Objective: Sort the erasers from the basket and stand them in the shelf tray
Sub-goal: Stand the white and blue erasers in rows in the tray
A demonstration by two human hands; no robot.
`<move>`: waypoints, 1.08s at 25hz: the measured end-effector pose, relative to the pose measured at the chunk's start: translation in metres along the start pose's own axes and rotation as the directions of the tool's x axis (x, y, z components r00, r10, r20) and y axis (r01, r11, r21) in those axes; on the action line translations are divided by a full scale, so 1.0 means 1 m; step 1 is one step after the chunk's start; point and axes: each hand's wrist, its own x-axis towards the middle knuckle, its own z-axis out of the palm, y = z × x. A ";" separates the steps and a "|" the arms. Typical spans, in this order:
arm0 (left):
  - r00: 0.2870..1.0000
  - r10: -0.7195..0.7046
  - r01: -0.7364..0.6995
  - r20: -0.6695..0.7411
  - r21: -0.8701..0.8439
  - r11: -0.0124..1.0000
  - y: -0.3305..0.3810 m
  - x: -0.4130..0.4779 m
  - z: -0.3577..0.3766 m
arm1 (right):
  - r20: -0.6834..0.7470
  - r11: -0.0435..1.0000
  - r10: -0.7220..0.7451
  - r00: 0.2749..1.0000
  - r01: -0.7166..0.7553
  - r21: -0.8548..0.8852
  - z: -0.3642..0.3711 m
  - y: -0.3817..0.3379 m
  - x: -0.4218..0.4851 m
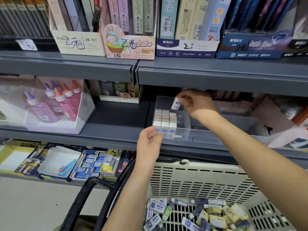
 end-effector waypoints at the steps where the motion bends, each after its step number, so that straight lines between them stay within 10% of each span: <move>1: 1.000 -0.002 0.002 0.002 0.000 1.000 0.000 0.000 0.000 | 0.035 1.000 0.009 0.999 -0.009 0.004 0.002 -0.001 -0.002; 19: 0.999 -0.044 0.043 -0.030 -0.025 0.999 -0.004 0.001 0.000 | 0.257 0.988 0.097 0.962 -0.062 -0.140 0.022 -0.008 -0.006; 27: 0.999 0.050 -0.051 0.021 0.050 0.997 0.000 -0.036 -0.001 | 0.166 0.962 0.087 0.982 -0.126 0.242 -0.006 0.003 -0.059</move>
